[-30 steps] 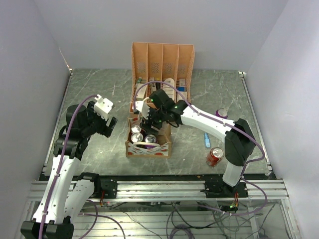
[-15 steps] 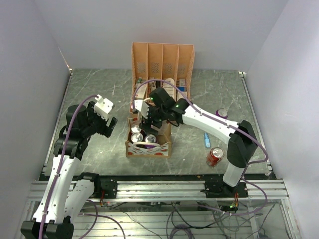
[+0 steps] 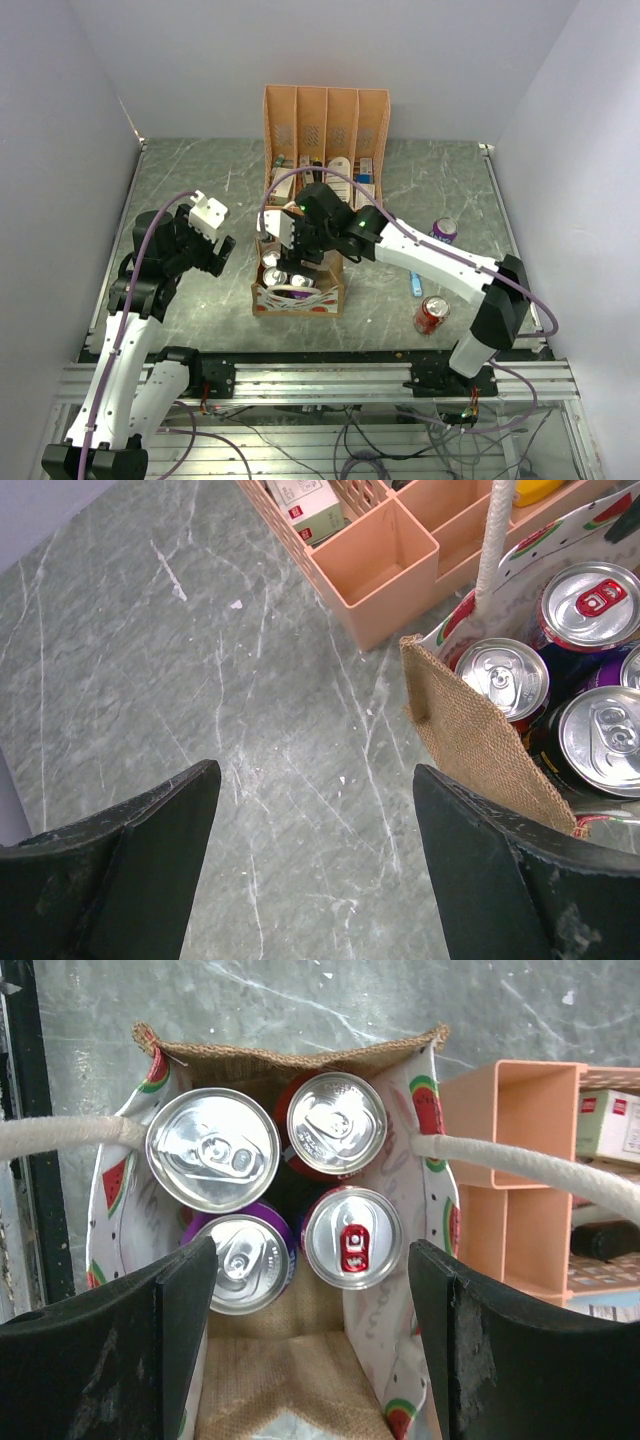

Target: Place the beverage into the canvas bag

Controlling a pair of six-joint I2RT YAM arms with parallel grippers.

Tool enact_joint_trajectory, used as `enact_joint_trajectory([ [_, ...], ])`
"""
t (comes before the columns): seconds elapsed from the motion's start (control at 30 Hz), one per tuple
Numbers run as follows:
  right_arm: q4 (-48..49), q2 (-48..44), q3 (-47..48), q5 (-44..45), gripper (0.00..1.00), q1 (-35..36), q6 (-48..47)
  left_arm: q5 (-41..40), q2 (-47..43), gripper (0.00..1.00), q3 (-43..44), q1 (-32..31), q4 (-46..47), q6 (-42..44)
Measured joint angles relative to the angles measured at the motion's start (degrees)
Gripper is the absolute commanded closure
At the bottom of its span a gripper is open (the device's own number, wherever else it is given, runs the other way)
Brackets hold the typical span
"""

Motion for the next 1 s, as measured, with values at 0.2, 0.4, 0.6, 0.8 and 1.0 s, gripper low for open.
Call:
enact_joint_trajectory([
  [0.2,-0.87,-3.61,-0.04,1.55,0.23,-0.11,-0.15,-0.02,0.0,0.11,0.0,0.0,-0.02,0.02],
  [0.4,-0.96,-9.79,-1.95,2.97,0.23,-1.22,-0.66,-0.09,-0.28,0.11,-0.02,0.0,0.04,-0.09],
  [0.6,-0.92,-16.04,-2.71,0.74,0.23,-10.16,-0.22,-0.11,-1.01,0.11,0.0,0.11,0.07,-0.61],
  [0.8,-0.5,-24.24,-6.32,-1.99,0.22,-21.0,1.11,-0.09,-2.05,0.09,0.0,0.33,0.15,-0.72],
  [1.0,-0.04,-31.56,-8.5,-2.64,0.22,-32.3,3.67,-0.09,-2.56,0.08,-0.11,0.37,0.57,-0.7],
])
